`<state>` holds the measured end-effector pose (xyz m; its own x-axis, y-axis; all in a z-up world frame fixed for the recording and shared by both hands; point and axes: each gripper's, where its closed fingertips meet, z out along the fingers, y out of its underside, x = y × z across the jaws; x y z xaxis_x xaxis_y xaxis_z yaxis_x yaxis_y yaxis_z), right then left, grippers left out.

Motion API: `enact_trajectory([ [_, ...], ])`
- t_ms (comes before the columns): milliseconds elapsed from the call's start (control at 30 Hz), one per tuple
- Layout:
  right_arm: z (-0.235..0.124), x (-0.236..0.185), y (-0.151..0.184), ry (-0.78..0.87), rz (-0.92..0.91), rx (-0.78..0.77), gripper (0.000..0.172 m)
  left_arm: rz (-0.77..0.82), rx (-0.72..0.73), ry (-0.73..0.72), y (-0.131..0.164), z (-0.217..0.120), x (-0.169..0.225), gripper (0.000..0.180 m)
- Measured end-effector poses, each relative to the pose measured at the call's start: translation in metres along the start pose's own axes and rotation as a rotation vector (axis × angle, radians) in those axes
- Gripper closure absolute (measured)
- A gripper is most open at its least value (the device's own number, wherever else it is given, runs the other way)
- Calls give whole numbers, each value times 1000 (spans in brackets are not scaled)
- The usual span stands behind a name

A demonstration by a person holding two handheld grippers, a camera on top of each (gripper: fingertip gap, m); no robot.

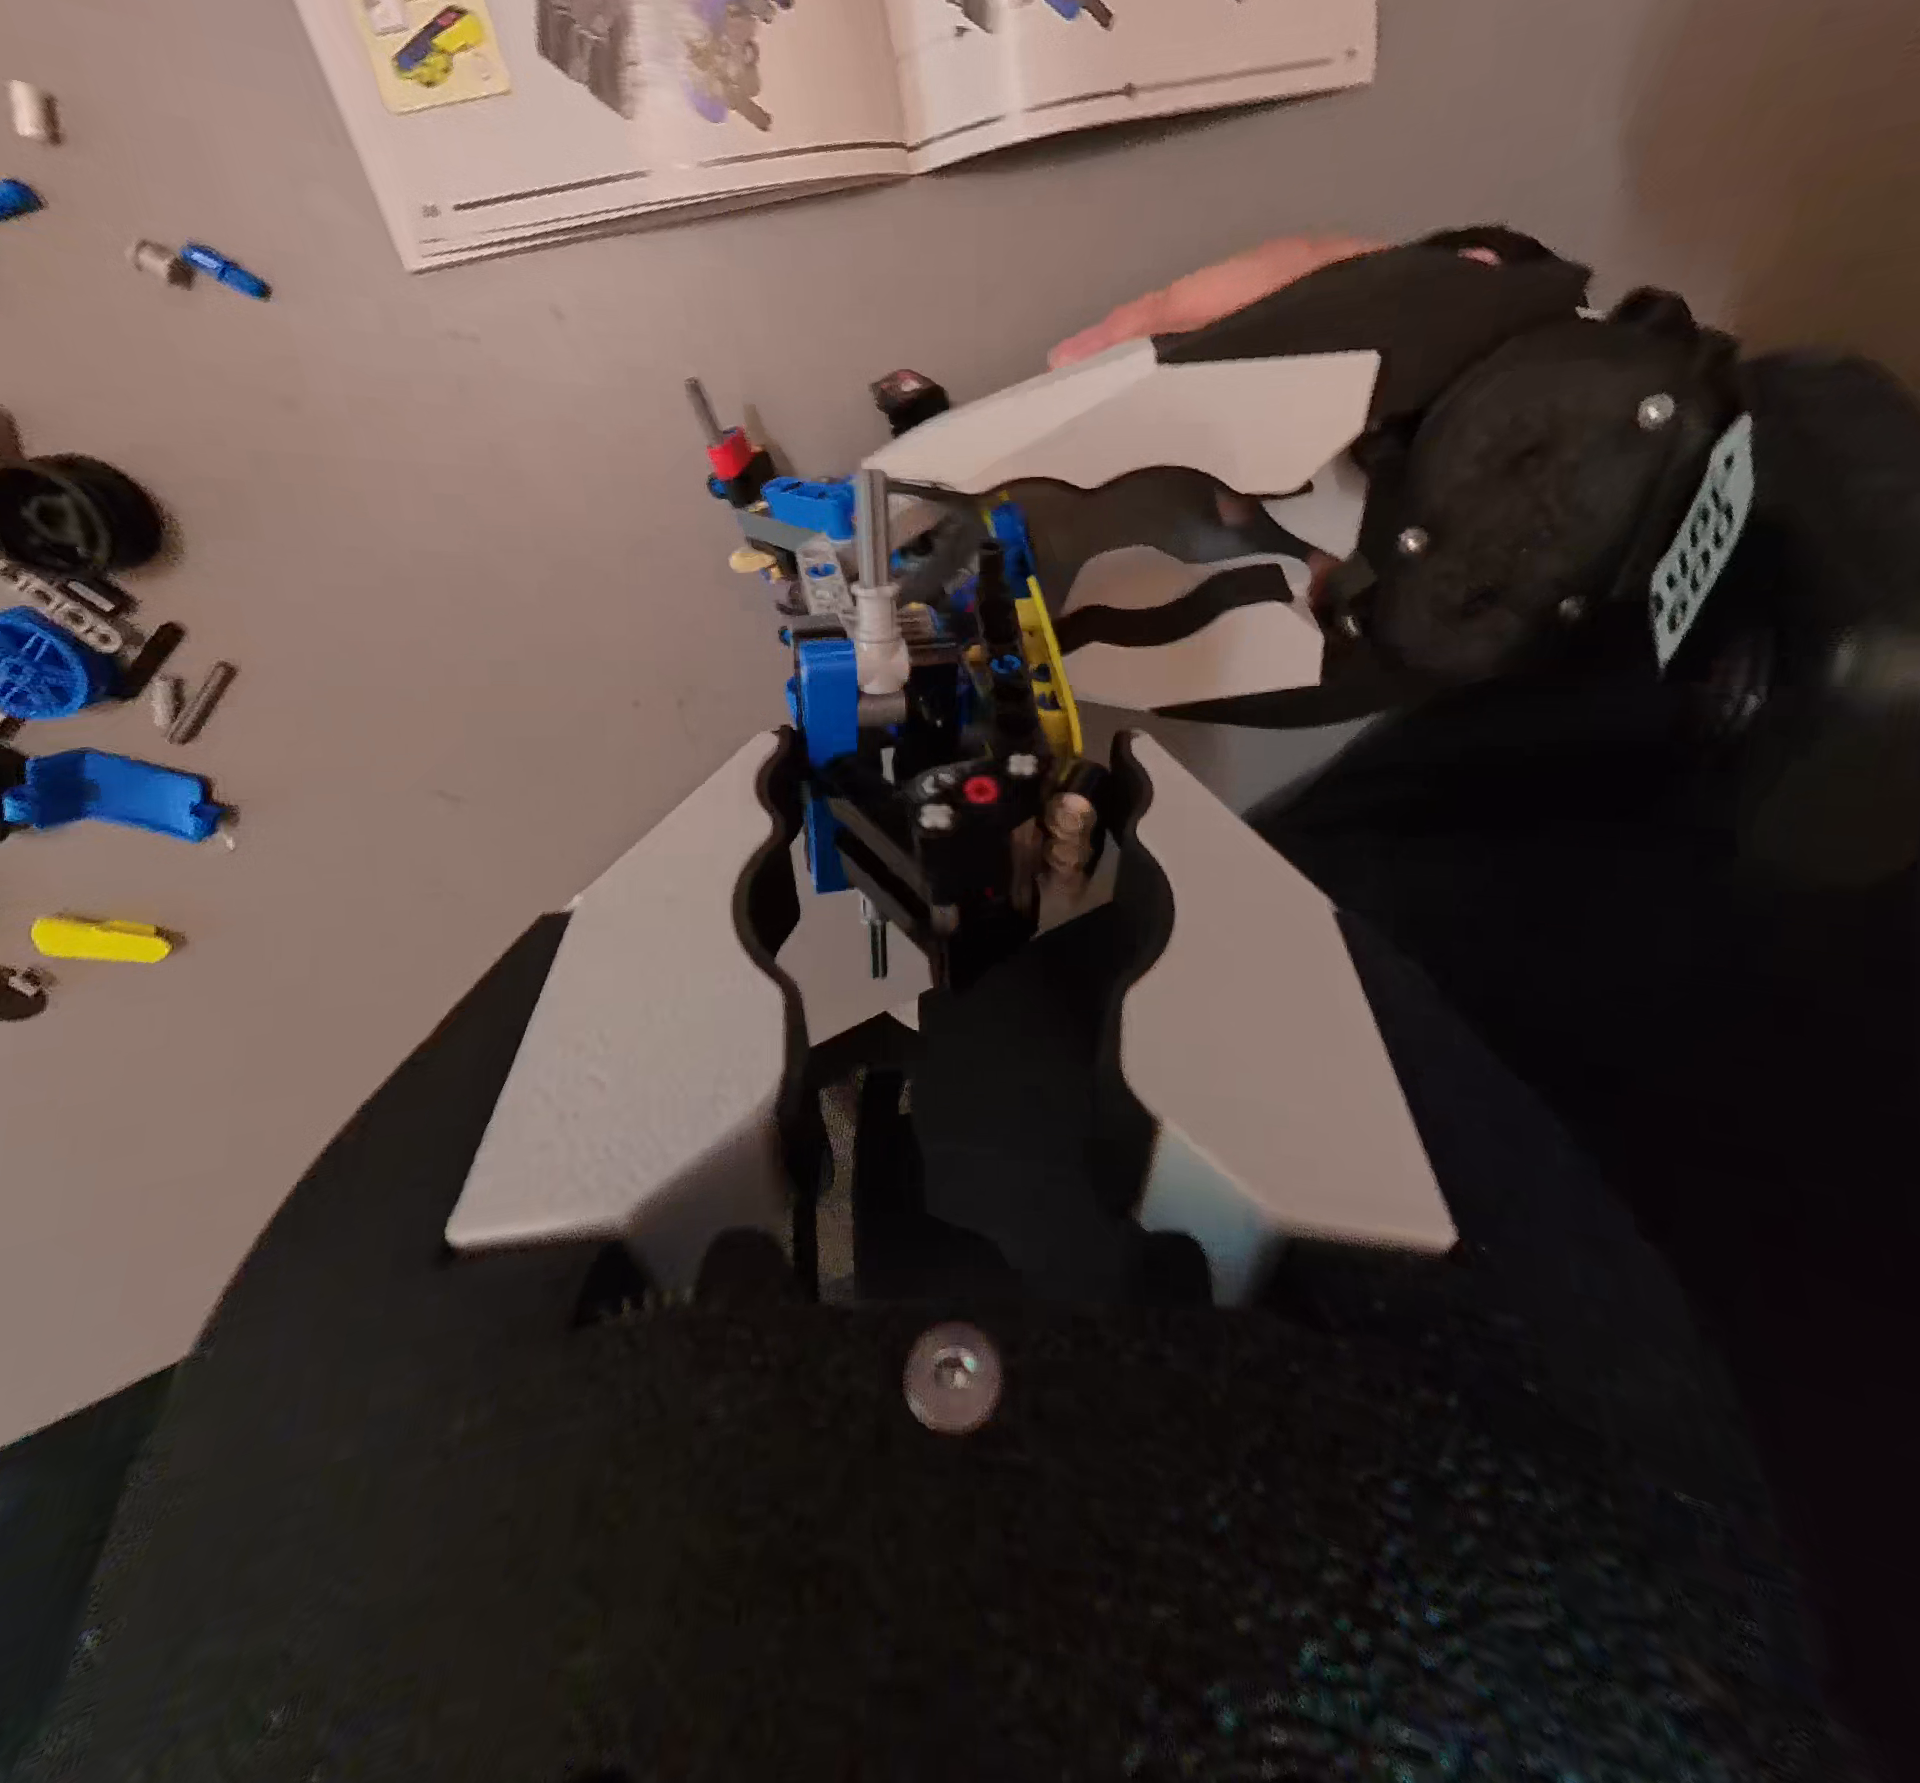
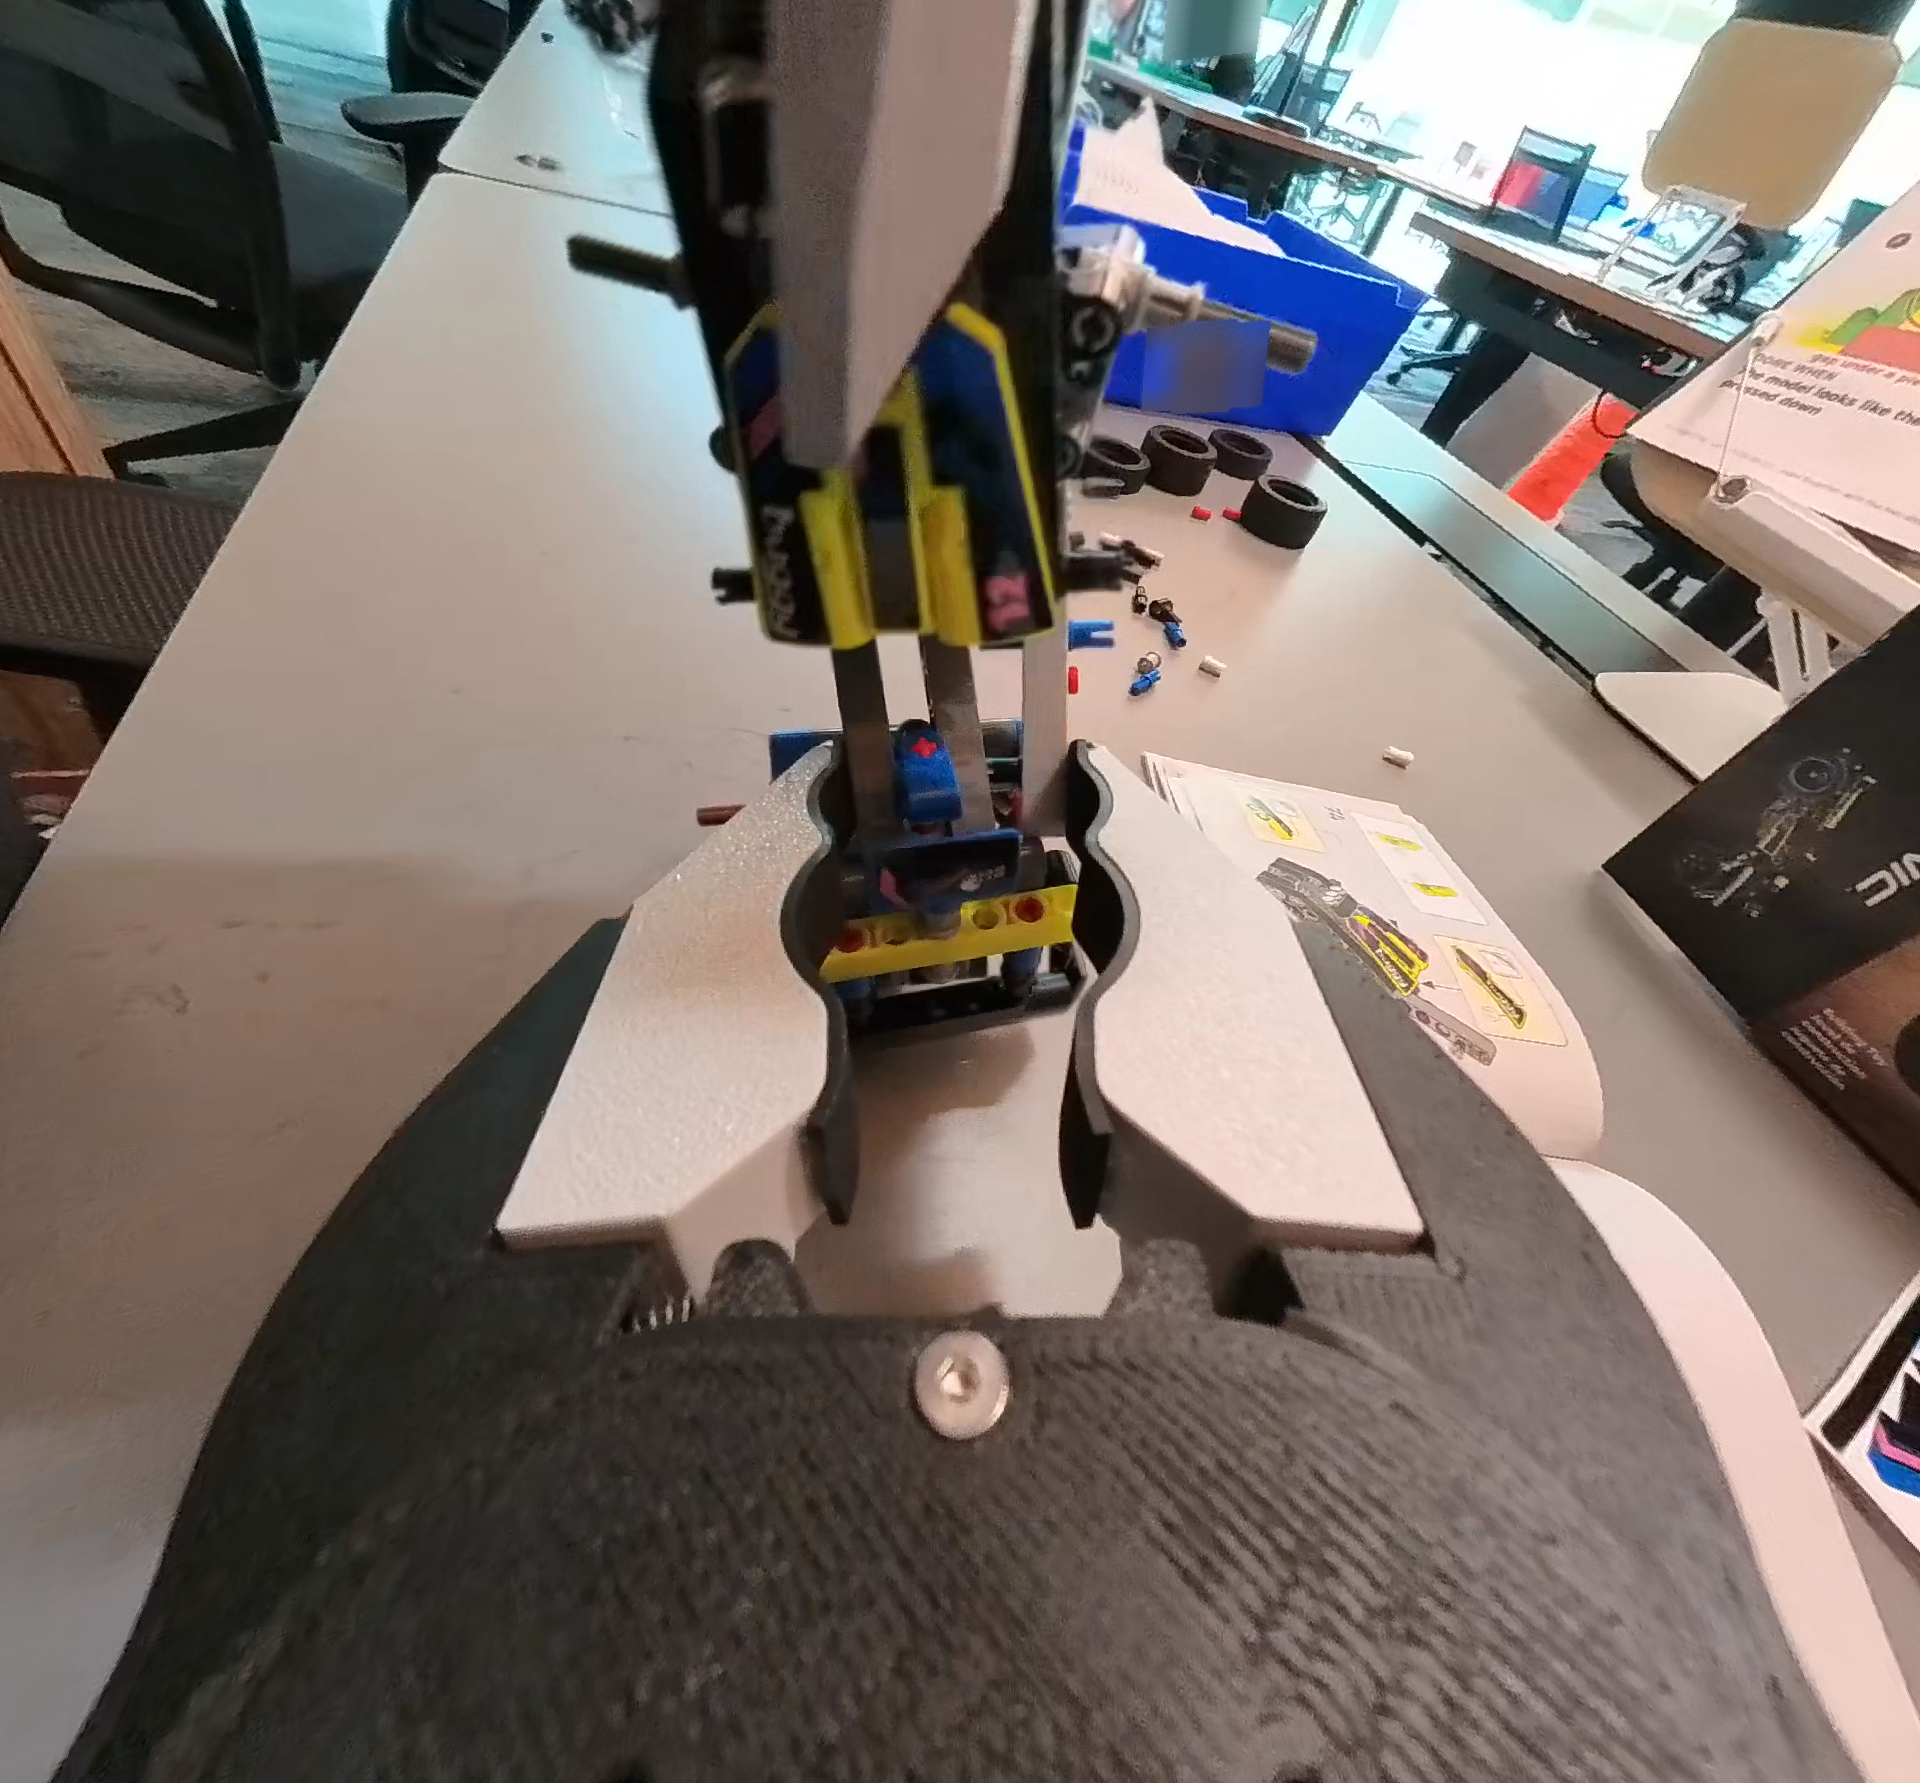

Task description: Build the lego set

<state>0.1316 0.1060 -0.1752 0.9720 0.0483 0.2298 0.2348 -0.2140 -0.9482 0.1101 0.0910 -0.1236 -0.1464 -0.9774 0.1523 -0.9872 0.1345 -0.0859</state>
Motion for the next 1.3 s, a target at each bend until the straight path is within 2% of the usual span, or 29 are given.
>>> enact_trajectory([
  [67,0,1,0,3,-3,1,133,13,-7,23,3,2,4,121],
  [233,0,1,0,-6,1,1,133,-82,42,87,-1,3,3,119],
  [433,0,-3,-1,-31,-12,11,132,-350,94,261,-6,-3,0,119],
  [600,0,-6,-3,-31,-54,24,131,-467,97,358,-2,-4,-1,120],
  [867,0,-7,-2,-49,-31,17,131,-487,89,359,-4,-5,1,119],
  [1000,0,-4,-2,-23,-48,21,125,-498,56,399,0,-1,11,119],
  [1300,2,-10,-4,-57,-42,26,130,-453,67,322,2,-5,2,120],
])
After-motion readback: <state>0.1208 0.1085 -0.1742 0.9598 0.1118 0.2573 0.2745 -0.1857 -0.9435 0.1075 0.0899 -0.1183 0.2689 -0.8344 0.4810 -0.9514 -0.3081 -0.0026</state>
